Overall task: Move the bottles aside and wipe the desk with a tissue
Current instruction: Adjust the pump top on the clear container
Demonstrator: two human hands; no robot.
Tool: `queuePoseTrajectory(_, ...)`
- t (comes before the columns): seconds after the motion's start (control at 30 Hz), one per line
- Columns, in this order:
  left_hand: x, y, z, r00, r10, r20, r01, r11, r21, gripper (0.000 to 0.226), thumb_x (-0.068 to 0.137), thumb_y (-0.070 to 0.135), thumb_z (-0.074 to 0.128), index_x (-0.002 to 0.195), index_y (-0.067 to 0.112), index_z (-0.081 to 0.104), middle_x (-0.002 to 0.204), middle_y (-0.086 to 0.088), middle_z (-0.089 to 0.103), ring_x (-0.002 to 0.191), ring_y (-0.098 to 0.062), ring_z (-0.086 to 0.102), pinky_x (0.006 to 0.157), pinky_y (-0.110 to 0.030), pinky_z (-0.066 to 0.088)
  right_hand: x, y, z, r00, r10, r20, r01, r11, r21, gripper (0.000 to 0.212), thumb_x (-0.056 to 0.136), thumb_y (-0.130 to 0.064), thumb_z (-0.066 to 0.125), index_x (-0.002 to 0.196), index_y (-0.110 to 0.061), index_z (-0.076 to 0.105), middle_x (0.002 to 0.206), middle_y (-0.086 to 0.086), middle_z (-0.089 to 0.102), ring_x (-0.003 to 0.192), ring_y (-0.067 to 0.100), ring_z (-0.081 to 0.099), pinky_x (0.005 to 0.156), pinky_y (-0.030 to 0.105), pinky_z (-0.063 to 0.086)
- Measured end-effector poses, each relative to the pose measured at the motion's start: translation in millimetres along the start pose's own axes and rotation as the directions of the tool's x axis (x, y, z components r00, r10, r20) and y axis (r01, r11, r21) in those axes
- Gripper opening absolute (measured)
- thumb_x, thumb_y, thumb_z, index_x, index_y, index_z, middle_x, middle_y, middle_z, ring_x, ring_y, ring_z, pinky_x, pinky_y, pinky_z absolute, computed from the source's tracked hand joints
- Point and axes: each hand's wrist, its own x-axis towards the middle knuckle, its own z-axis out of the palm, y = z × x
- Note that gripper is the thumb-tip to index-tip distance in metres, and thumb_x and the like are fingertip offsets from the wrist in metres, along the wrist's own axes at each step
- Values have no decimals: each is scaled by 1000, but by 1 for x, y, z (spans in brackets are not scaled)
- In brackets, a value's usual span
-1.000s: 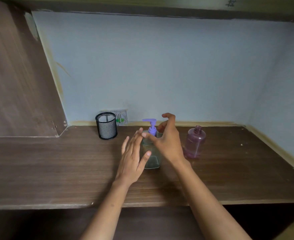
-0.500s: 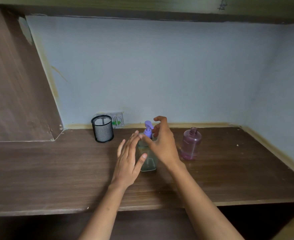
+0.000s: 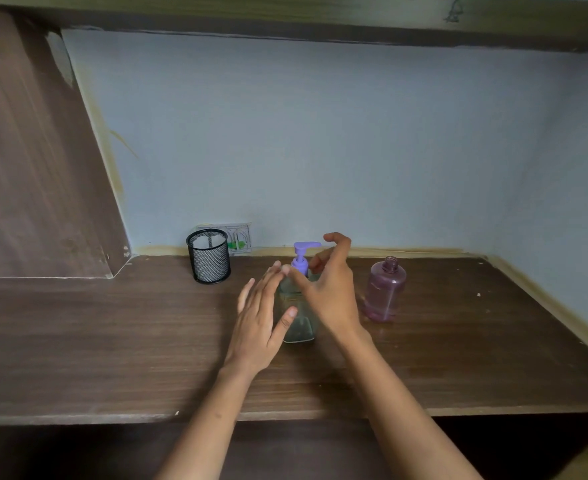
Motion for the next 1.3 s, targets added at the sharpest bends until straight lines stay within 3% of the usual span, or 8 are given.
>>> queuePoseTrajectory(0.17, 0, -1, 1, 1000, -2, -5, 2, 1000, 0, 57, 98, 42, 36, 147, 14, 29, 157, 0, 27, 144, -9, 25, 118, -44, 16, 0, 1, -5, 994, 17, 108, -28, 994, 104, 62, 80, -13, 71, 119, -33, 27, 97, 1, 66, 85, 8, 64, 73, 12, 48)
queuePoseTrajectory(0.27, 0, 0, 1, 1000, 1, -6, -1, 1000, 3, 55, 98, 43, 35, 147, 16, 28, 157, 0, 27, 144, -9, 25, 119, -43, 16, -2, -1, -5, 992, 10, 125, -20, 996, 83, 63, 75, -13, 69, 115, -38, 27, 104, -10, 57, 90, 12, 62, 83, 24, 52)
queuePoseTrajectory(0.4, -1, -2, 2, 1000, 4, 4, -4, 1000, 22, 60, 99, 44, 33, 150, 15, 21, 158, 0, 25, 144, -9, 25, 119, -41, 15, -3, -4, 1, 1000, -14, 18, 15, 999, -43, 66, 70, -44, 76, 114, -40, 27, 95, -14, 53, 95, 10, 57, 92, 45, 48)
queuePoseTrajectory(0.63, -1, -1, 1, 1000, 3, -10, -3, 1000, 6, 57, 98, 42, 36, 147, 16, 26, 157, 0, 27, 144, -8, 25, 118, -43, 17, -1, -7, -4, 994, -18, 112, 9, 997, 79, 51, 76, -9, 68, 110, -26, 33, 94, -4, 60, 87, 19, 62, 72, 17, 48)
queuePoseTrajectory(0.8, -1, -3, 3, 1000, 3, -6, -3, 1000, 20, 58, 98, 42, 36, 149, 17, 22, 157, 0, 27, 144, -9, 24, 118, -43, 18, -4, -5, 1, 999, -28, 37, 30, 997, -70, 57, 72, -40, 71, 112, -33, 32, 103, -14, 48, 100, 13, 56, 94, 43, 46)
queuePoseTrajectory(0.97, -1, -2, 1, 1000, 8, -1, -8, 1000, 17, 59, 98, 41, 37, 150, 17, 22, 158, 1, 26, 144, -9, 25, 119, -41, 15, -3, -6, 0, 1000, -8, 26, 10, 997, -78, 54, 78, -38, 74, 109, -34, 31, 80, -13, 55, 80, 8, 58, 88, 45, 50)
queuePoseTrajectory(1.13, -1, -4, 3, 1000, 10, 0, -10, 1000, 28, 58, 98, 42, 36, 149, 16, 23, 158, 0, 26, 144, -9, 24, 119, -41, 15, 2, -13, -3, 991, 38, 125, -38, 999, -1, 54, 73, -24, 68, 110, -35, 30, 97, -6, 58, 92, 21, 60, 88, 39, 51)
queuePoseTrajectory(1.3, -1, -3, 3, 1000, 6, 2, -6, 999, 39, 61, 99, 42, 35, 150, 16, 18, 158, 0, 25, 145, -8, 23, 120, -38, 13, 2, -13, -1, 1000, 23, 21, -20, 987, -161, 73, 72, -47, 74, 125, -29, 28, 111, -9, 51, 101, 12, 54, 96, 40, 38)
